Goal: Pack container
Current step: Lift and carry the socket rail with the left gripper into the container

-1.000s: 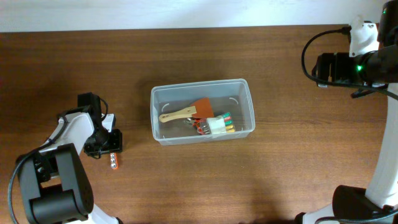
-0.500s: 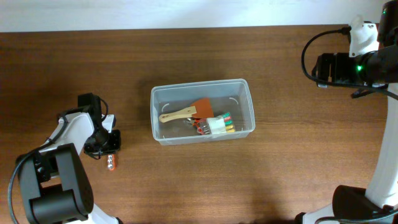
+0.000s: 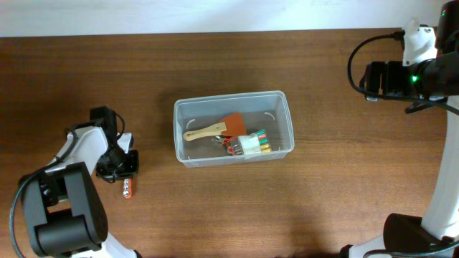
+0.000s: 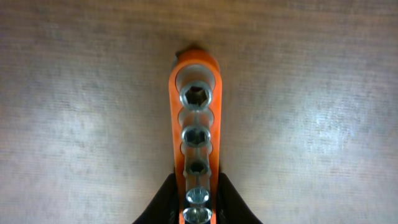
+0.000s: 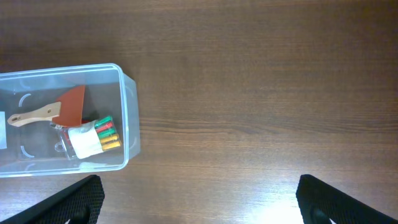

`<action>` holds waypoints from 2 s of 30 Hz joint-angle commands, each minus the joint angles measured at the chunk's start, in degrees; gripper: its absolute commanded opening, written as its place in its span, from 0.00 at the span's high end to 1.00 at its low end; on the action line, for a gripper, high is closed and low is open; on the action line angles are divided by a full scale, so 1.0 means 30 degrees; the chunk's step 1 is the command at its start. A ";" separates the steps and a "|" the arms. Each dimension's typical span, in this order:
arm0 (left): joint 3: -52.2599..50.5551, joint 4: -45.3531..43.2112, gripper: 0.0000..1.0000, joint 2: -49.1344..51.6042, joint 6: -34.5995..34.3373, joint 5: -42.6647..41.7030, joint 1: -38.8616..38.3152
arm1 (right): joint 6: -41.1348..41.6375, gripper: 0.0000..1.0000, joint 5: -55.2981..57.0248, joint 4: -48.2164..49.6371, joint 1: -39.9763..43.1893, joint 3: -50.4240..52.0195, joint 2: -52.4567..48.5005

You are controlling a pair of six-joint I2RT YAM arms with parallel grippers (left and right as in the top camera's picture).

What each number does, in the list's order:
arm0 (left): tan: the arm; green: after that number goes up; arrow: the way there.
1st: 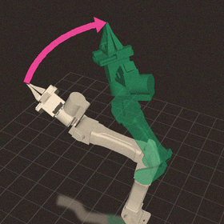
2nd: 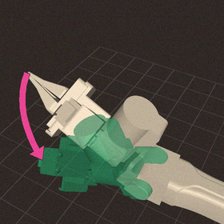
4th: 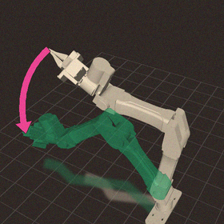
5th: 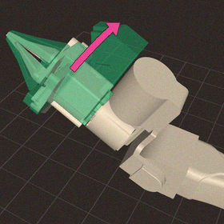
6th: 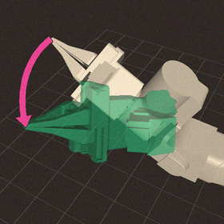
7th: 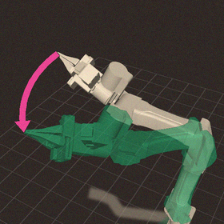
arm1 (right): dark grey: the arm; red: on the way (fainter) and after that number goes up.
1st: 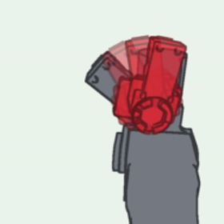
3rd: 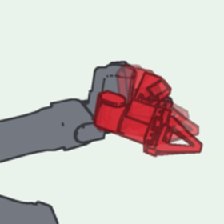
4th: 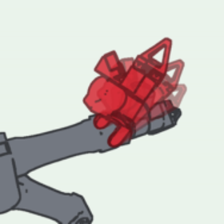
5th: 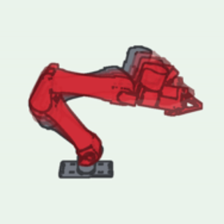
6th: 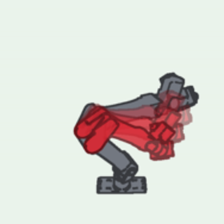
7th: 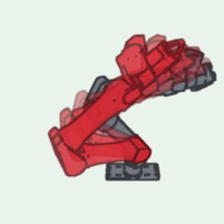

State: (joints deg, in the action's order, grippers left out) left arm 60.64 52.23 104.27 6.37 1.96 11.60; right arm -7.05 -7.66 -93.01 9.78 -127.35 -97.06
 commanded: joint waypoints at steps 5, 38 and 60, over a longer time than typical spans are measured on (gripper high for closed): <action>0.5042 0.3104 0.98 -0.0750 -0.0321 -0.0816 -0.0066 | 0.0175 0.01 -0.0321 0.0087 0.0124 0.0117 -0.0029; 1.0732 0.2812 0.98 0.3869 1.4331 -0.3155 -1.1373 | 0.0168 0.01 -0.0306 0.0204 0.0124 0.0117 -0.0029; 1.3391 0.4473 0.21 0.3162 1.1672 -0.2871 -1.1176 | 0.0146 0.02 -0.0270 0.0211 0.0102 0.0117 -0.0029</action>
State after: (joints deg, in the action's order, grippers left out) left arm 95.88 64.97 117.89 45.58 -6.81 -22.61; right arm -7.05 -7.66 -92.60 9.78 -127.35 -97.06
